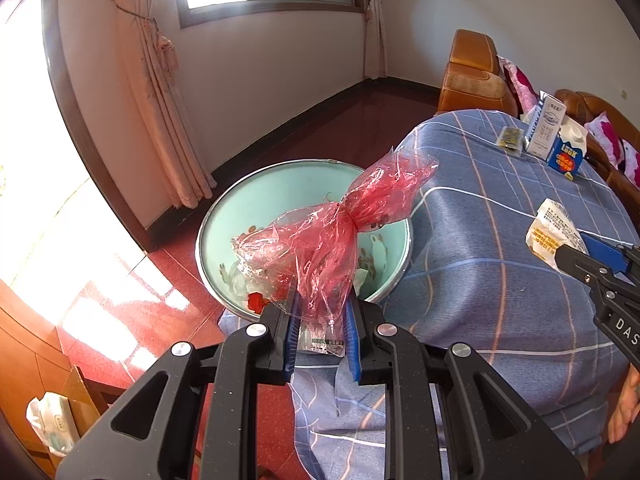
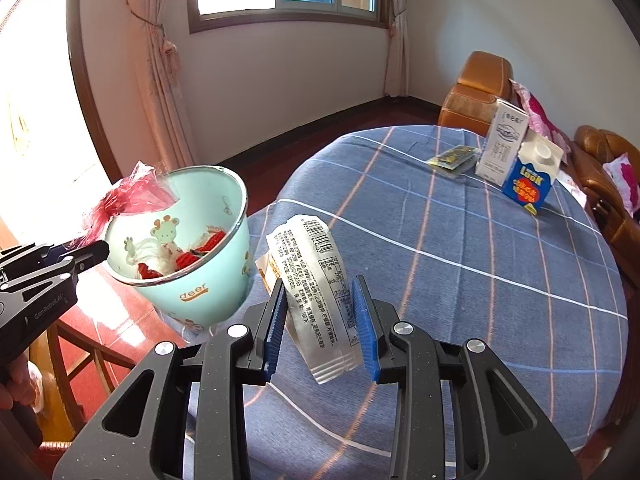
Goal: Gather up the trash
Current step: 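Carry the pink bag with the left tool while the right tool carries the white wrapper over the bin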
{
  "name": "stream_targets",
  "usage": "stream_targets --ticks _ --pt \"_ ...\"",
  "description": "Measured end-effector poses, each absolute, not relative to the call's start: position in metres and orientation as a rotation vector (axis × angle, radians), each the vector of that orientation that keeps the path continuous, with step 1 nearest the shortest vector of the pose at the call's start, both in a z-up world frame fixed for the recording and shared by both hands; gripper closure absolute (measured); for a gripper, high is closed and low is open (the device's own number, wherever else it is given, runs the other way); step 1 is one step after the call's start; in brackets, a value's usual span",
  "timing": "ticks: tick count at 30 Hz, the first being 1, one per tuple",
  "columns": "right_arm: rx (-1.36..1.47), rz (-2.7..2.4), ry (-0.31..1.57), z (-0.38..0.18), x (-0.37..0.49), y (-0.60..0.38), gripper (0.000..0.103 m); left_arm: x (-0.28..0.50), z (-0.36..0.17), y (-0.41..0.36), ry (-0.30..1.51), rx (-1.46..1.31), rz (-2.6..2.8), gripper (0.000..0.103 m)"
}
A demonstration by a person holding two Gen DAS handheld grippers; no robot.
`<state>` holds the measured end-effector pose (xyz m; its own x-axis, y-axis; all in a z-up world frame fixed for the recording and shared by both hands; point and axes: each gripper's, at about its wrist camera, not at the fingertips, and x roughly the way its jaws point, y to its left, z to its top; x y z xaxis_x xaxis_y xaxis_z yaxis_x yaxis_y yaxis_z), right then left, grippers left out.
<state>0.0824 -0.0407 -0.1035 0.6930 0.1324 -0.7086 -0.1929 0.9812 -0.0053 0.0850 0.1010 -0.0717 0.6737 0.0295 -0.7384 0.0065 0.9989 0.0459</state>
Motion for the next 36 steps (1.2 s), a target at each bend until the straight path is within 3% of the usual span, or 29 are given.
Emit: stream_targets --ticks 36 --pt "-0.162 0.340 0.789 -0.108 0.155 0.050 0.069 0.134 -0.088 0.142 0.876 0.008 0.114 0.084"
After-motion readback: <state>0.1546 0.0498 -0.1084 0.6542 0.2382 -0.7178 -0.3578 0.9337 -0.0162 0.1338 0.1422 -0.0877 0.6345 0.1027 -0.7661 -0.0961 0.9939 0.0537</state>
